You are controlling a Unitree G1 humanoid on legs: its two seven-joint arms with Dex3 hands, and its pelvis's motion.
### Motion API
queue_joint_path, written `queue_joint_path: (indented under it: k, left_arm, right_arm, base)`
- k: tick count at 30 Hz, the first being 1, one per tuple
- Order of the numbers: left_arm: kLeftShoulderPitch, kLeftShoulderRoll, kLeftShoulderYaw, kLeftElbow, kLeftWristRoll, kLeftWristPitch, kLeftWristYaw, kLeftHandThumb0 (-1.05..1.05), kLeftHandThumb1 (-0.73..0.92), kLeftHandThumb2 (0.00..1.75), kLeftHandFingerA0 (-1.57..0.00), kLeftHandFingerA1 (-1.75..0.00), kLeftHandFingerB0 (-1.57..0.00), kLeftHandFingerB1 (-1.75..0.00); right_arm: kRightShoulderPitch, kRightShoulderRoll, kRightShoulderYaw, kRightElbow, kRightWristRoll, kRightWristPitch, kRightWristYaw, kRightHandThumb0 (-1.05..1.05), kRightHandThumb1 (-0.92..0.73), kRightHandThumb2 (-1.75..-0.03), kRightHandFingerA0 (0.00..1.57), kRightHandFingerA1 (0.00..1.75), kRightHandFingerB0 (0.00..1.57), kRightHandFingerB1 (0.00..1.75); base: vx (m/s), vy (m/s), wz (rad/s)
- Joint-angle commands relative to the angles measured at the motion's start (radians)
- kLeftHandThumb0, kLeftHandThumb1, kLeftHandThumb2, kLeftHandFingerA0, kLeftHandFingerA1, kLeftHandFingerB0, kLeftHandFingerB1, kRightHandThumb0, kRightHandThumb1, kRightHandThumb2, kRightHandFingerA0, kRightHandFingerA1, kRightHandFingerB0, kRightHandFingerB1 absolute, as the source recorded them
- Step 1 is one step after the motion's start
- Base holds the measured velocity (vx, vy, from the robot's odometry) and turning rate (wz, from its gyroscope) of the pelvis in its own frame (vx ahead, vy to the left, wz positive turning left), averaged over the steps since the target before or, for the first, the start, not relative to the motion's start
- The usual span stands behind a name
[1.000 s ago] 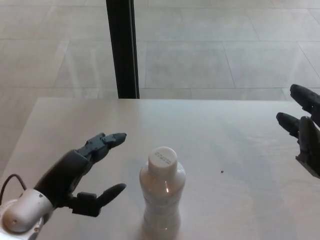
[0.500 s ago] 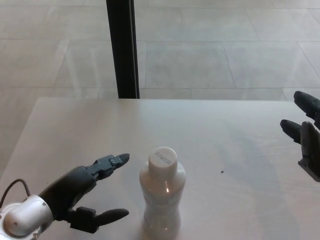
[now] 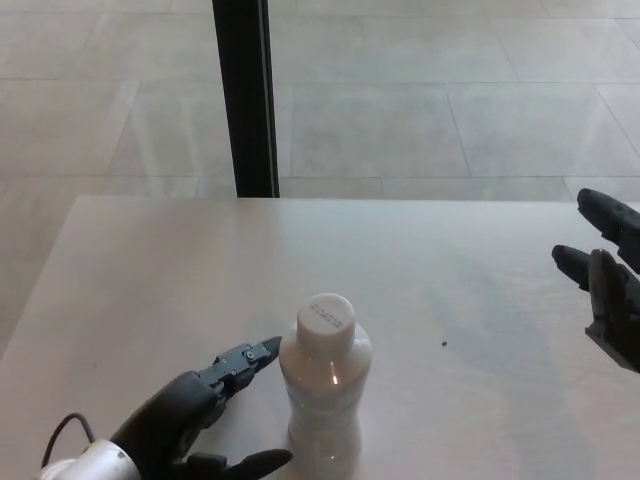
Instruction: The robot uses its left hand to to lift the bottle kept on the middle of the desk and tilts it towards its right hand. It then uses its right hand to rotate its cap to open it and places the bottle and cap back on the desk
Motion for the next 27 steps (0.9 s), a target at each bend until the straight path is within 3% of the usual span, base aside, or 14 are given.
queue_joint_path:
  k: [1, 3, 4, 6, 7, 10, 11, 12, 13, 16, 17, 18, 19, 27]
  left_arm:
    - [0.043, -0.005, 0.012, 0.011, 0.022, -0.032, 0.028, -1.01, 0.59, 0.59, 0.0, 0.0, 0.0, 0.0]
    - [0.058, -0.012, 0.01, 0.009, 0.035, -0.032, 0.043, -1.03, 0.6, 0.59, 0.0, 0.0, 0.0, 0.0]
    - [0.085, -0.036, 0.011, 0.002, 0.047, -0.026, 0.085, -1.05, 0.6, 1.03, 0.0, -0.18, 0.0, -0.08]
    - [0.103, -0.059, 0.018, 0.002, 0.054, -0.034, 0.115, -1.05, 0.59, 1.02, 0.0, -0.21, 0.0, -0.13]
    - [0.109, -0.075, 0.021, 0.004, 0.06, -0.038, 0.135, -0.99, 0.62, 0.59, 0.0, 0.0, 0.0, 0.0]
    - [0.124, -0.142, 0.042, 0.015, 0.072, -0.053, 0.22, -0.93, 0.55, 0.73, 0.0, 0.0, 0.0, 0.0]
    - [0.126, -0.17, 0.048, 0.016, 0.083, -0.057, 0.259, -1.04, 0.57, 1.0, 0.0, -0.17, 0.0, -0.16]
    - [0.125, -0.191, 0.053, 0.011, 0.088, -0.051, 0.282, -1.05, 0.58, 1.0, 0.0, -0.17, 0.0, -0.16]
    - [0.122, -0.206, 0.058, 0.013, 0.091, -0.059, 0.294, -0.99, 0.48, 0.83, 0.0, 0.0, 0.0, 0.0]
    - [0.12, -0.222, 0.062, 0.012, 0.112, -0.058, 0.312, -1.0, 0.49, 0.83, 0.0, 0.0, 0.0, 0.0]
    - [0.117, -0.234, 0.062, 0.006, 0.121, -0.047, 0.328, -0.94, 0.54, 0.73, 0.0, 0.0, 0.0, 0.0]
    - [0.115, -0.241, 0.057, 0.004, 0.141, -0.044, 0.345, -0.99, 0.46, 0.82, 0.0, 0.0, 0.0, 0.0]
    - [0.112, -0.252, 0.058, 0.006, 0.146, -0.042, 0.359, -1.05, 0.59, 1.0, 0.0, -0.13, 0.0, -0.03]
    - [0.096, -0.239, 0.025, 0.015, 0.16, -0.033, 0.322, -1.05, 0.61, 1.01, 0.0, -0.13, 0.0, -0.04]
  right_arm:
    - [-0.004, 0.004, -0.004, -0.006, -0.015, 0.001, -0.008, -0.74, -0.84, -0.66, 0.26, 0.47, 0.28, 0.31]
    - [-0.007, 0.005, -0.003, -0.004, -0.018, 0.002, -0.01, -0.73, -0.84, -0.66, 0.27, 0.48, 0.29, 0.31]
    - [-0.01, 0.006, -0.001, -0.004, -0.022, 0.004, -0.013, -0.73, -0.84, -0.66, 0.27, 0.48, 0.29, 0.31]
    - [-0.012, 0.009, 0.001, -0.005, -0.024, 0.005, -0.014, -0.73, -0.83, -0.66, 0.27, 0.48, 0.29, 0.31]
    - [-0.013, 0.01, 0.002, -0.005, -0.025, 0.007, -0.015, -0.73, -0.83, -0.66, 0.28, 0.48, 0.3, 0.31]
    - [-0.018, 0.013, 0.007, -0.007, -0.032, 0.012, -0.018, -0.73, -0.83, -0.66, 0.28, 0.48, 0.3, 0.31]
    - [-0.017, 0.015, 0.01, -0.004, -0.037, 0.006, -0.02, -0.74, -0.84, -0.65, 0.29, 0.47, 0.31, 0.32]
    - [-0.016, 0.016, 0.01, -0.005, -0.038, 0.005, -0.02, -0.73, -0.84, -0.65, 0.29, 0.47, 0.31, 0.32]
    - [-0.016, 0.017, 0.011, -0.006, -0.039, 0.006, -0.021, -0.74, -0.84, -0.65, 0.29, 0.46, 0.31, 0.32]
    - [-0.017, 0.017, 0.013, -0.008, -0.042, 0.007, -0.02, -0.74, -0.84, -0.65, 0.29, 0.47, 0.31, 0.32]
    - [-0.019, 0.015, 0.013, -0.007, -0.041, 0.008, -0.018, -0.74, -0.84, -0.65, 0.28, 0.48, 0.32, 0.3]
    - [-0.02, 0.016, 0.012, -0.005, -0.043, 0.005, -0.019, -0.74, -0.84, -0.65, 0.28, 0.49, 0.32, 0.3]
    - [-0.023, 0.015, 0.013, -0.002, -0.047, 0.003, -0.019, -0.74, -0.84, -0.66, 0.29, 0.5, 0.32, 0.3]
    - [-0.031, 0.016, 0.018, -0.004, -0.067, 0.004, -0.025, -0.73, -0.84, -0.65, 0.25, 0.5, 0.34, 0.31]
  base:
    - [0.0, 0.0, 0.0]
    - [0.0, 0.0, 0.0]
    - [0.0, 0.0, 0.0]
    - [0.0, 0.0, 0.0]
    - [0.0, 0.0, 0.0]
    - [0.0, 0.0, 0.0]
    - [0.0, 0.0, 0.0]
    - [0.0, 0.0, 0.0]
    - [0.0, 0.0, 0.0]
    - [0.0, 0.0, 0.0]
    - [0.0, 0.0, 0.0]
    - [0.0, 0.0, 0.0]
    - [0.0, 0.0, 0.0]
    - [0.0, 0.0, 0.0]
